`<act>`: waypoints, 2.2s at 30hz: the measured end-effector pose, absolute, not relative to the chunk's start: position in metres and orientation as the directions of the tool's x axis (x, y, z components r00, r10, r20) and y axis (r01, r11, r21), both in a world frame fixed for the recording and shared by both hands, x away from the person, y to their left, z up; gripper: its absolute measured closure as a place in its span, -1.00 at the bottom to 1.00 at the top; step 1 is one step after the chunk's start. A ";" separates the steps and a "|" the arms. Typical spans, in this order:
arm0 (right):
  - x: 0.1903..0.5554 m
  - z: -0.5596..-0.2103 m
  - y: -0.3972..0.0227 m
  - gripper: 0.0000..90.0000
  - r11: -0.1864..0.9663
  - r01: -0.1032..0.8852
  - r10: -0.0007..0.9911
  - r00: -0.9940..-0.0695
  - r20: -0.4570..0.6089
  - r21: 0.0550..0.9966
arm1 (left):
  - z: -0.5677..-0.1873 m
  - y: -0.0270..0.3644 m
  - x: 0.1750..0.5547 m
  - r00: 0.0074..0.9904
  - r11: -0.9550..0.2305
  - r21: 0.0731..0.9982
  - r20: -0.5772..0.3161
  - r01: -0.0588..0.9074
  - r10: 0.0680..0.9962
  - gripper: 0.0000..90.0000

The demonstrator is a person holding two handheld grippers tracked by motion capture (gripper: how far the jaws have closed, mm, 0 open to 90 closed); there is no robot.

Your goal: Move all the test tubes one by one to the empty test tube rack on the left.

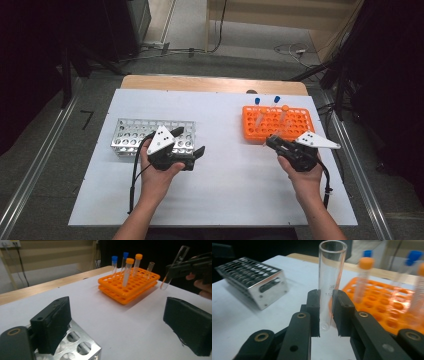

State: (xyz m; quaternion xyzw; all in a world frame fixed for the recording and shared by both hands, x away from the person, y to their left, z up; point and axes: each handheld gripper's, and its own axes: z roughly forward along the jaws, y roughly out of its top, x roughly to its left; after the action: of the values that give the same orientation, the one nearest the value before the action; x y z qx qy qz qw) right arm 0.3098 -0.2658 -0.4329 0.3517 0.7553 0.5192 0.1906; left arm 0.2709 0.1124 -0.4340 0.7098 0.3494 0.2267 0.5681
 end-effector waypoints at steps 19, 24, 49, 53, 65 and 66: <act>0.287 -0.444 -0.194 0.65 0.351 0.286 0.556 -0.830 0.047 0.891 | -0.426 0.072 0.263 0.791 -0.143 0.952 -0.134 0.269 0.597 0.14; 0.282 -0.445 -0.182 0.65 0.377 0.273 0.519 -0.854 0.042 0.885 | -0.427 0.063 0.262 0.813 -0.161 0.949 -0.135 0.270 0.566 0.23; 0.274 -0.447 -0.163 0.64 0.413 0.279 0.451 -0.890 0.071 0.867 | -0.429 0.047 0.259 0.817 -0.202 0.945 -0.100 0.256 0.568 0.69; 0.277 -0.446 -0.168 0.47 0.411 0.275 0.456 -0.888 0.065 0.869 | -0.426 0.053 0.261 0.798 -0.176 0.948 -0.113 0.264 0.592 0.70; 0.284 -0.444 -0.204 -0.36 0.339 0.266 0.530 -0.846 0.050 0.902 | -0.419 0.081 0.274 0.747 -0.131 0.951 -0.129 0.279 0.652 0.70; 0.284 -0.444 -0.207 -0.42 0.332 0.268 0.538 -0.841 0.052 0.904 | -0.419 0.083 0.276 0.745 -0.132 0.951 -0.127 0.278 0.655 0.70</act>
State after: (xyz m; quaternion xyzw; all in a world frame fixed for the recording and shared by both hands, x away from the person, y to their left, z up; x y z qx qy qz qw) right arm 0.2843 -0.2075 -0.4439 0.2501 0.8057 0.5210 0.1295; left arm 0.2758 0.0833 -0.4185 0.7345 0.3177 0.1634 0.5769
